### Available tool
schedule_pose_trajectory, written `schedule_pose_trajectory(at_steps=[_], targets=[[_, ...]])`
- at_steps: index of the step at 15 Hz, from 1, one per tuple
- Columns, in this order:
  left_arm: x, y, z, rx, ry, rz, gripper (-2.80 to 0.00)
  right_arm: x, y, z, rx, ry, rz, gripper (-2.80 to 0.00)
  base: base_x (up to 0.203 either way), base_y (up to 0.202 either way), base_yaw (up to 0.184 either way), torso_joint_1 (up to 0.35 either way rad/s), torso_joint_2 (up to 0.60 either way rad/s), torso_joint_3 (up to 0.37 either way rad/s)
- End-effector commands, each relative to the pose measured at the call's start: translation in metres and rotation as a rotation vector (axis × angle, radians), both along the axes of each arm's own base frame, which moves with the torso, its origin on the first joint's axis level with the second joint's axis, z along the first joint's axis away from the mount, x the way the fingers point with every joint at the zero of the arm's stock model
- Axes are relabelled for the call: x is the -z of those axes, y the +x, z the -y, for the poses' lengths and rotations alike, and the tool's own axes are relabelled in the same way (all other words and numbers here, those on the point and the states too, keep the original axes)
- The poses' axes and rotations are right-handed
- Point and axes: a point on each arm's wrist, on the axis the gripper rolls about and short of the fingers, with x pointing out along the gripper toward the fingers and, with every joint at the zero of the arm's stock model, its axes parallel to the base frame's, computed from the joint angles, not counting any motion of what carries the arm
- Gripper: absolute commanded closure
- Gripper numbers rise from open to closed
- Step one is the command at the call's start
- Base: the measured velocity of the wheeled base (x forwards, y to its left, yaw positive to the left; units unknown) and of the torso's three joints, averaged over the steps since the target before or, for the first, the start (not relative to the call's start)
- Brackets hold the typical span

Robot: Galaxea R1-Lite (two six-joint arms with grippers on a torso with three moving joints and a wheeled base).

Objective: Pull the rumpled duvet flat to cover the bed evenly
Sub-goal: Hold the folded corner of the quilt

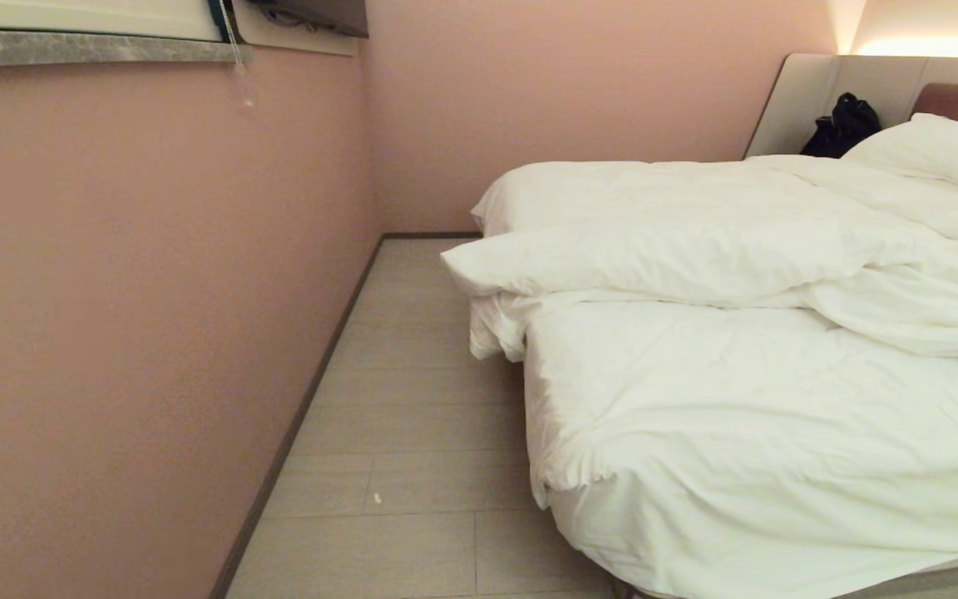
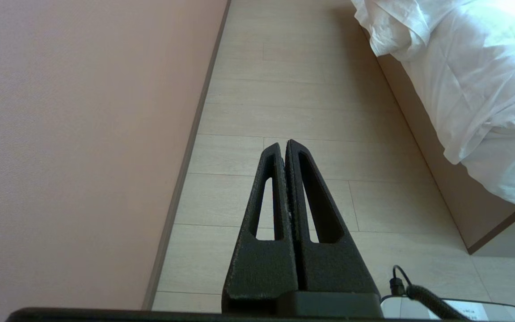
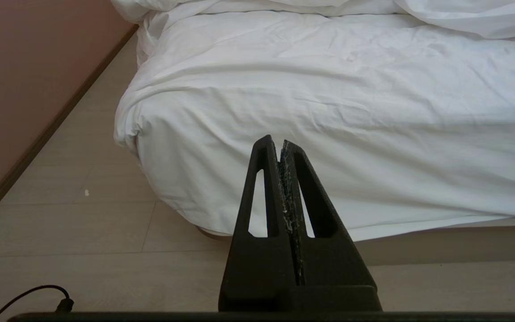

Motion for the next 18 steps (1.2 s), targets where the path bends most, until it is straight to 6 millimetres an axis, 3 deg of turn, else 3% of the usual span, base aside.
schedule_pose_trajectory(at_steps=[1, 12, 18], targets=[[0.0001, 0.0, 0.0, -0.001, 0.0, -0.001, 0.0, 0.0, 0.0, 0.0, -0.001, 0.0, 0.0, 0.0, 0.0, 0.0, 0.0, 0.0, 0.0, 0.0], [0.0001, 0.0, 0.0, -0.001, 0.001, -0.001, 0.0, 0.0, 0.0, 0.0, -0.001, 0.0, 0.0, 0.0, 0.0, 0.0, 0.0, 0.0, 0.0, 0.0], [0.0001, 0.0, 0.0, -0.001, 0.001, -0.001, 0.0, 0.0, 0.0, 0.0, -0.001, 0.0, 0.0, 0.0, 0.001, -0.14, 0.003, 0.001, 0.0, 0.0]])
